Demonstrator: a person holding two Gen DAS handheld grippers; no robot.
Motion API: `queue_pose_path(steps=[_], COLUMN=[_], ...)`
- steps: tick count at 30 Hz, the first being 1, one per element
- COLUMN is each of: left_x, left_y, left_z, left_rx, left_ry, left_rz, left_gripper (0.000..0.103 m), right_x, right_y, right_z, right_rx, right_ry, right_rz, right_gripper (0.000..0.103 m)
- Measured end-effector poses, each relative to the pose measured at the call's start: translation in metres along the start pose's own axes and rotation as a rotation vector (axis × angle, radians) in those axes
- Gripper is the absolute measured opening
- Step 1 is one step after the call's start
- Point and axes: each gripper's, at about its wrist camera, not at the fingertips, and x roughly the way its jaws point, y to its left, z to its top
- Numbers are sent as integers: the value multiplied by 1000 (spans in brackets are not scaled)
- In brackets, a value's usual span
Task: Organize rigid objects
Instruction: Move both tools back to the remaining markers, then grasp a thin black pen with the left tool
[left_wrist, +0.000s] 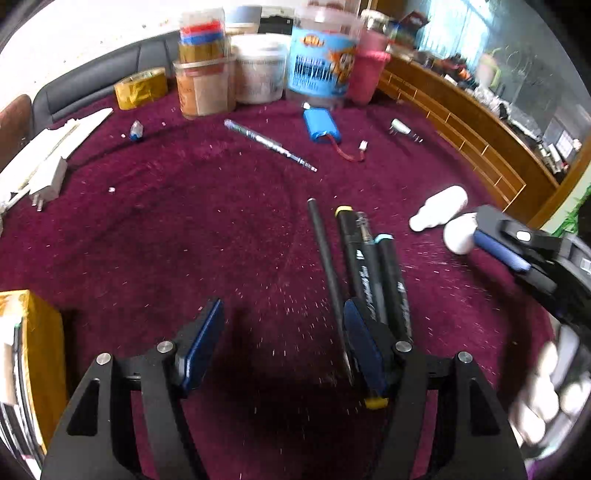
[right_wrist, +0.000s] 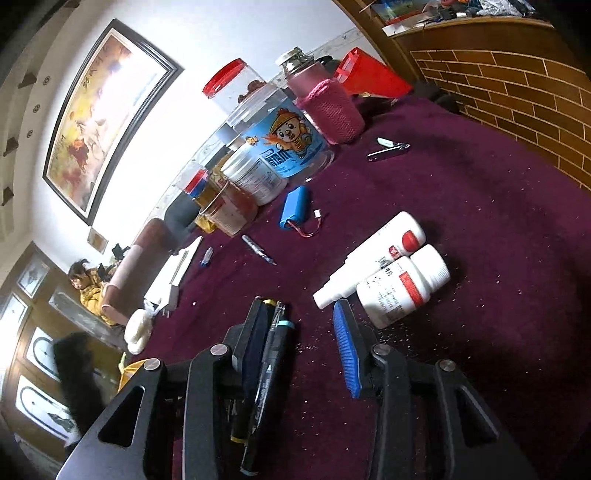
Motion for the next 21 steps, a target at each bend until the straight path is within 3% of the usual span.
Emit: queue_pose_path(steps=[11,13,14,15,17,21], left_x=[27,31,32,32,28,14], left_y=[-19,-20,-19,-20,-27,-26], left_z=[13,17,19,19,17,3], left_rx=[96,101,89,90,137,144], left_ry=[10,8,14,14,-1,9], left_rz=[75,73,39,15,37,-3], left_gripper=[64,48,34,32,7,5], right_x=[7,8,8,9,13,17], right_y=[-1,-1,-2,-1,-1,-3], right_z=[-2,-2,-2,-3,-4,-5], right_rx=[17,16,14,9,1,1], right_ry=[33,34,36,40,50,73], right_rz=[22,16,14,7,-8,-21], right_gripper=[35,35,35,35,35,35])
